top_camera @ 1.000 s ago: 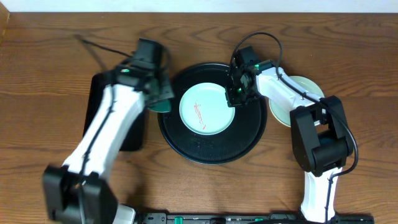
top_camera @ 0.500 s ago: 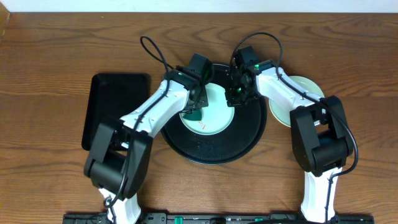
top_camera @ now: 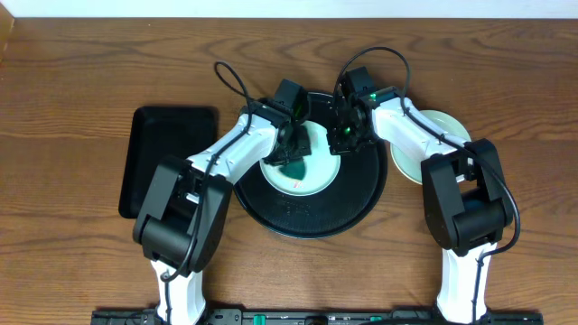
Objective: Clean dirty plates on tray and stack at the side
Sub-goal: 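Scrub the last green plate with the sponge in the left gripper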
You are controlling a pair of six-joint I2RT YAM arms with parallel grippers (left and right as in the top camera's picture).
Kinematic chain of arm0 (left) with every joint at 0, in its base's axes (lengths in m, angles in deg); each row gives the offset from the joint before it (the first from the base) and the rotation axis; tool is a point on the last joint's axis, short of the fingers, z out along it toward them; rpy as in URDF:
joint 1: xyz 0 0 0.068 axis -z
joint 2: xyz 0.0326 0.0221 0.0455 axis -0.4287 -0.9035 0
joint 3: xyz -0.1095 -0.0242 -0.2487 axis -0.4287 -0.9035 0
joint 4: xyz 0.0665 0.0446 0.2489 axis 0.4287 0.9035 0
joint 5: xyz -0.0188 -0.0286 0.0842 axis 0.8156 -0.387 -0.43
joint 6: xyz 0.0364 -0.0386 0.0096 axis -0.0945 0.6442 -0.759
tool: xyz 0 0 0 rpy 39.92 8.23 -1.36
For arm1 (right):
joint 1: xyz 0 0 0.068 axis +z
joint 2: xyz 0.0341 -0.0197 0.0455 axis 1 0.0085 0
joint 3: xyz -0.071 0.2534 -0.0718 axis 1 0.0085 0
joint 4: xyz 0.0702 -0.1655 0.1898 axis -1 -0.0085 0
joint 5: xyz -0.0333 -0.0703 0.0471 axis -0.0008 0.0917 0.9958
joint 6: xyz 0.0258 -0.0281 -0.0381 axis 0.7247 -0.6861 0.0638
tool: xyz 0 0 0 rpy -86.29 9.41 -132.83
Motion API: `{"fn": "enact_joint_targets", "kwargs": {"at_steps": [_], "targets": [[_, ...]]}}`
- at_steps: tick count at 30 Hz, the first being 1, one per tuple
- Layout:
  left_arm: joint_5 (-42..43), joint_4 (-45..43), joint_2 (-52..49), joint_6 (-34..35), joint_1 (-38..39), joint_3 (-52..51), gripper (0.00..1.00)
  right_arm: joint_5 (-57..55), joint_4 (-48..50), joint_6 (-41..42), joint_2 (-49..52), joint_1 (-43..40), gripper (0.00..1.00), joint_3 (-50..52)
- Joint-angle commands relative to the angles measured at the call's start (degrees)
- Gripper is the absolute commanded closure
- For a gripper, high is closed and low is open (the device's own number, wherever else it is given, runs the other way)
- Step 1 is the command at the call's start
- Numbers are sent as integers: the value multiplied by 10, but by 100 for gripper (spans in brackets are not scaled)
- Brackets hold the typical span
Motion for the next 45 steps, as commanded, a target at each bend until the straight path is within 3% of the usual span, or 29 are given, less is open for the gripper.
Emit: {"fn": "enact_joint_targets", "kwargs": {"at_steps": [1, 8, 13, 17, 23, 25, 29, 33, 35, 38, 45], "targets": [[123, -8, -21, -62, 14, 6, 93, 4, 2, 9, 17, 7, 99, 8], [-172, 31, -21, 100, 14, 7, 93, 4, 1, 9, 17, 7, 99, 8], [-229, 83, -21, 179, 14, 7, 93, 3, 1, 9, 17, 7, 99, 8], [-181, 102, -21, 174, 16, 7, 93, 3, 1, 9, 17, 7, 99, 8], [97, 97, -21, -11, 16, 7, 93, 3, 1, 9, 17, 7, 99, 8], [147, 86, -21, -57, 16, 7, 93, 3, 1, 9, 17, 7, 99, 8], [166, 46, -21, -83, 13, 7, 93, 3, 1, 9, 17, 7, 99, 8], [47, 12, -21, -5, 11, 7, 93, 2, 0, 9, 17, 7, 99, 8], [-87, 15, -21, 72, 11, 7, 93, 2, 0, 9, 17, 7, 99, 8], [-223, 21, -20, 127, 11, 7, 93, 2, 0, 9, 17, 7, 99, 8], [-275, 98, -19, 134, 12, 16, 93, 2, 0, 9, 17, 7, 99, 8]]}}
